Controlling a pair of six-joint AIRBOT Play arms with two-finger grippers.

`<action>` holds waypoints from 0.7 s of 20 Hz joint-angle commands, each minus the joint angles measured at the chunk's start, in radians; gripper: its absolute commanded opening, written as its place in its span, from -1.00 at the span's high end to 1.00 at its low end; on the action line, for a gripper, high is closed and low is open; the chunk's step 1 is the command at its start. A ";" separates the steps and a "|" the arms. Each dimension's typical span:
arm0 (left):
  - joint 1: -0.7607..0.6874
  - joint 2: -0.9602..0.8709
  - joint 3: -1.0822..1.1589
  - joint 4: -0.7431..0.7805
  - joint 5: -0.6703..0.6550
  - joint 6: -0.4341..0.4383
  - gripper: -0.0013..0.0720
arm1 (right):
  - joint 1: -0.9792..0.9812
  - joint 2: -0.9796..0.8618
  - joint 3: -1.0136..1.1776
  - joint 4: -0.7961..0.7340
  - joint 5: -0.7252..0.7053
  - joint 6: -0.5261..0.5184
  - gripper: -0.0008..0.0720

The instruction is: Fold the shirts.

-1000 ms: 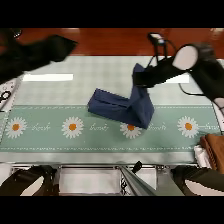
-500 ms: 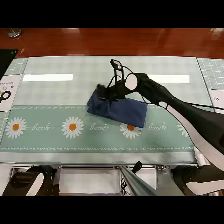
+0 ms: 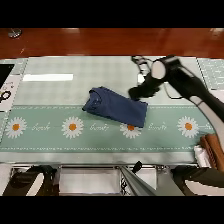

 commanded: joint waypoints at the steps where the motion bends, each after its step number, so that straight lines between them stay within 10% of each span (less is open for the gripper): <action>1: 0.001 -0.019 -0.003 0.062 -0.022 -0.001 0.92 | -0.193 0.148 -0.140 -0.157 0.159 -0.029 -0.29; 3: 0.000 -0.029 -0.004 0.062 -0.047 -0.001 0.79 | -0.338 0.218 -0.306 0.114 0.049 -0.051 -0.63; 7: 0.000 -0.041 -0.005 0.061 -0.055 -0.001 0.44 | -0.454 0.243 -0.560 0.581 -0.161 -0.185 -0.69; 14: 0.000 -0.049 -0.005 0.061 -0.089 -0.002 0.44 | -0.322 0.179 -0.701 0.785 -0.433 -0.213 -0.69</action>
